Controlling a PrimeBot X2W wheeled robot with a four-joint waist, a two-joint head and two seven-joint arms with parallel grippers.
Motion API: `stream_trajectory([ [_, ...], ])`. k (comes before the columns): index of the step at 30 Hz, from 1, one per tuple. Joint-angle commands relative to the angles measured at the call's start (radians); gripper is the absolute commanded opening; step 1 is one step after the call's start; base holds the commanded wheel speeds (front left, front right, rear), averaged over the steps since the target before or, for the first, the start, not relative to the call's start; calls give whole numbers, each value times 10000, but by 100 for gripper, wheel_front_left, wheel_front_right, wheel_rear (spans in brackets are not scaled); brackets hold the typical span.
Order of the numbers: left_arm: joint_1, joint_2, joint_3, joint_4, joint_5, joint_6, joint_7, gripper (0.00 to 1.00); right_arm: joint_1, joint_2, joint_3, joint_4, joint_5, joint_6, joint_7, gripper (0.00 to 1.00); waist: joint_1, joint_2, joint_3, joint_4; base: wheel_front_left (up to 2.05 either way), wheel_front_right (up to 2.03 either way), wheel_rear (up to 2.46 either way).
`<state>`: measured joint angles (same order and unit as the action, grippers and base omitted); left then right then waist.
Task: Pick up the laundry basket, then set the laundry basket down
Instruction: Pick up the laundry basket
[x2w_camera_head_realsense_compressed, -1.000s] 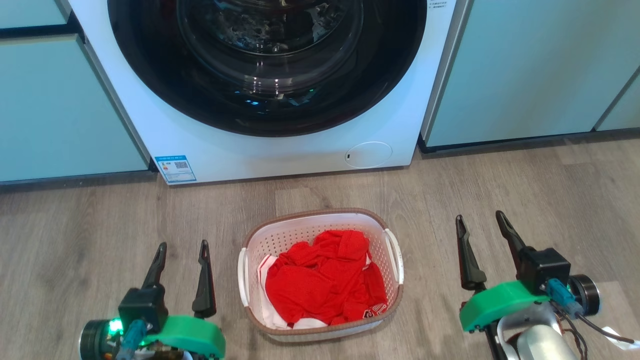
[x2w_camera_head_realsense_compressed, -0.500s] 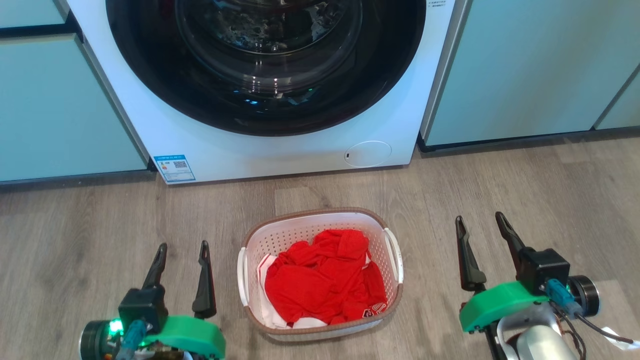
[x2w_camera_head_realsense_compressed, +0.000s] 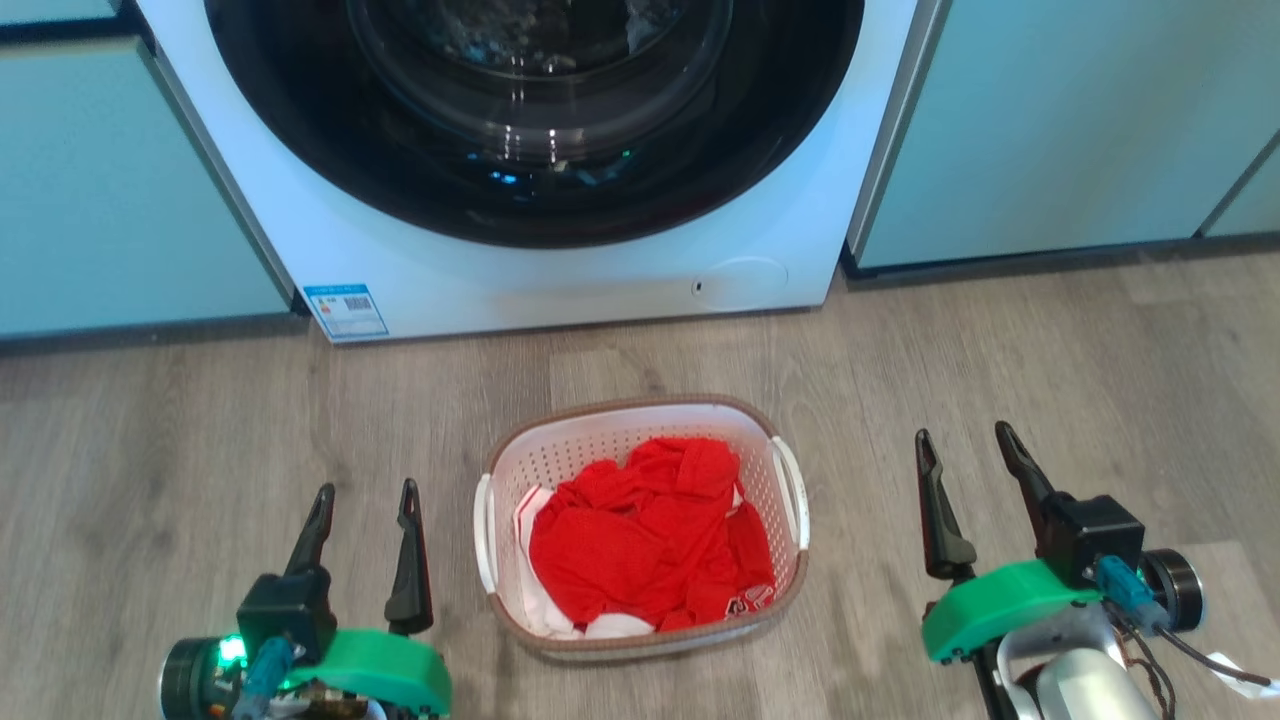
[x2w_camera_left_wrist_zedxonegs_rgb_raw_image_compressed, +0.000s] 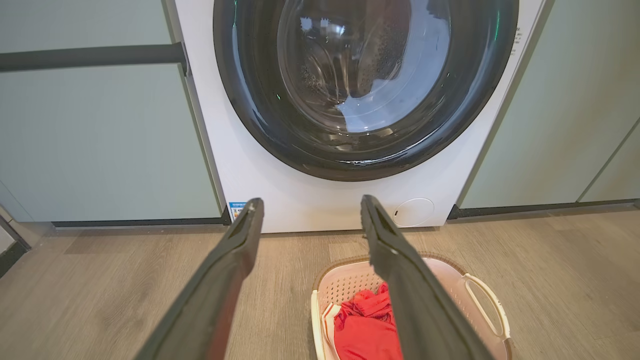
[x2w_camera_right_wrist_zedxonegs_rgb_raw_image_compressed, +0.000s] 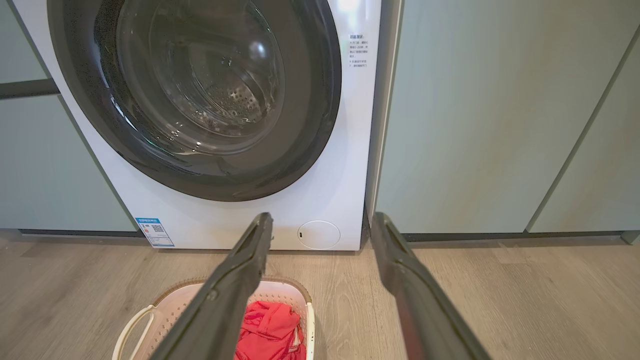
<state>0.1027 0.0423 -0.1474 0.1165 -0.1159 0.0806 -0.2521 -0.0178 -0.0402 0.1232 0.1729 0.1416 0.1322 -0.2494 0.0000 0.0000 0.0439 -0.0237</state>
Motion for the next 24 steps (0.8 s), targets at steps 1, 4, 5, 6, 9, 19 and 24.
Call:
stream_trajectory([
  [1,-490,79,350,-295,38,36,-97,100,-531,-100,163,-323,17,-15,-124,100,0,0,164,-2,0,0,0],
  [4,-667,79,359,-314,42,39,-97,100,-680,-100,150,-327,33,-15,-124,100,0,0,476,-11,0,0,0],
  [5,-750,79,358,-320,34,35,-97,100,-754,-100,140,-326,26,-15,-124,100,0,0,601,-7,0,0,0],
  [6,-842,79,346,-325,30,26,-97,100,-833,-100,126,-331,15,-15,-124,100,0,0,740,3,0,0,0],
  [9,-1210,79,269,-290,44,1,-97,100,-1119,-100,57,-334,-51,-15,-124,100,0,0,1241,62,0,0,0],
  [19,-2841,79,68,633,-127,-11,-97,100,-2567,-100,-103,133,-349,-15,-124,100,0,0,3452,294,0,0,0],
  [24,-3783,79,-70,1366,-484,-6,-97,100,-3419,-100,-183,656,-529,-15,-124,100,0,0,4653,382,0,0,0],
])
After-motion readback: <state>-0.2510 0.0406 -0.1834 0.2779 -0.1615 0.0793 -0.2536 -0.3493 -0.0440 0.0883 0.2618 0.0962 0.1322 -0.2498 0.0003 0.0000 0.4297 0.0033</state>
